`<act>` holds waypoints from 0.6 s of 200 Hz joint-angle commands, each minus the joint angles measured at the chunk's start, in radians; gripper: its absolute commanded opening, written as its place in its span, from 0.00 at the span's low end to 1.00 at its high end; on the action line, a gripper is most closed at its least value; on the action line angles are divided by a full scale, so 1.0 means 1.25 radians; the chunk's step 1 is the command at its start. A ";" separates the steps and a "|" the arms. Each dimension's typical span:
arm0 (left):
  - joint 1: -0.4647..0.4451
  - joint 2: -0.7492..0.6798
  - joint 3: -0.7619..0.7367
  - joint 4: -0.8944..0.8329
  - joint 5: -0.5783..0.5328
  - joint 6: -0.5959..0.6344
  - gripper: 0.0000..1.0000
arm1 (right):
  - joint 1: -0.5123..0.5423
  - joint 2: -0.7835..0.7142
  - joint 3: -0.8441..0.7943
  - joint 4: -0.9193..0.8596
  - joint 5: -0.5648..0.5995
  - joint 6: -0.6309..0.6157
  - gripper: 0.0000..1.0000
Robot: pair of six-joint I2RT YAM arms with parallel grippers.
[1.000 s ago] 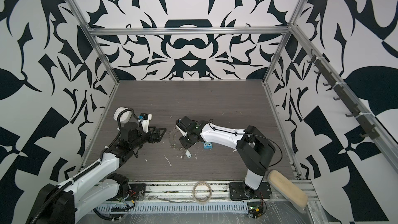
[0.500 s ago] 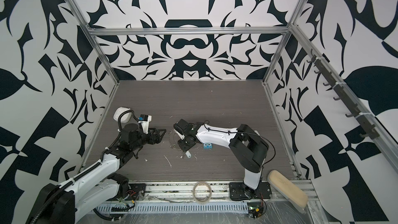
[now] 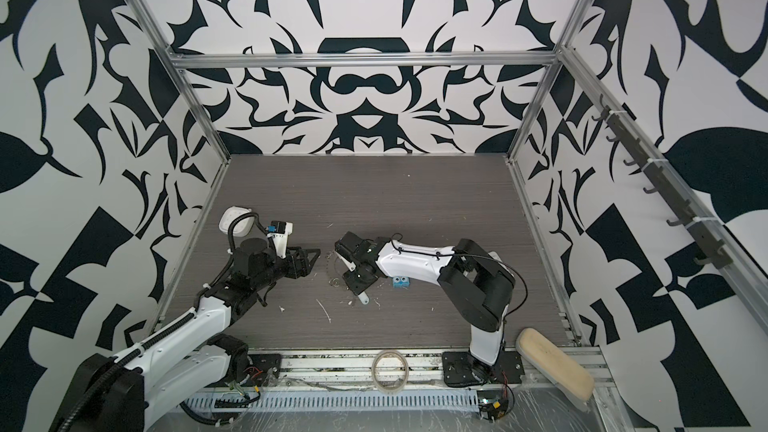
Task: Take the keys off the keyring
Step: 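Grasp the plate edge near the key with the right gripper while the left gripper hovers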
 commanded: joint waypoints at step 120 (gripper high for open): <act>-0.010 -0.072 0.029 0.018 0.159 0.060 0.81 | -0.001 -0.195 -0.170 0.242 0.013 -0.129 0.00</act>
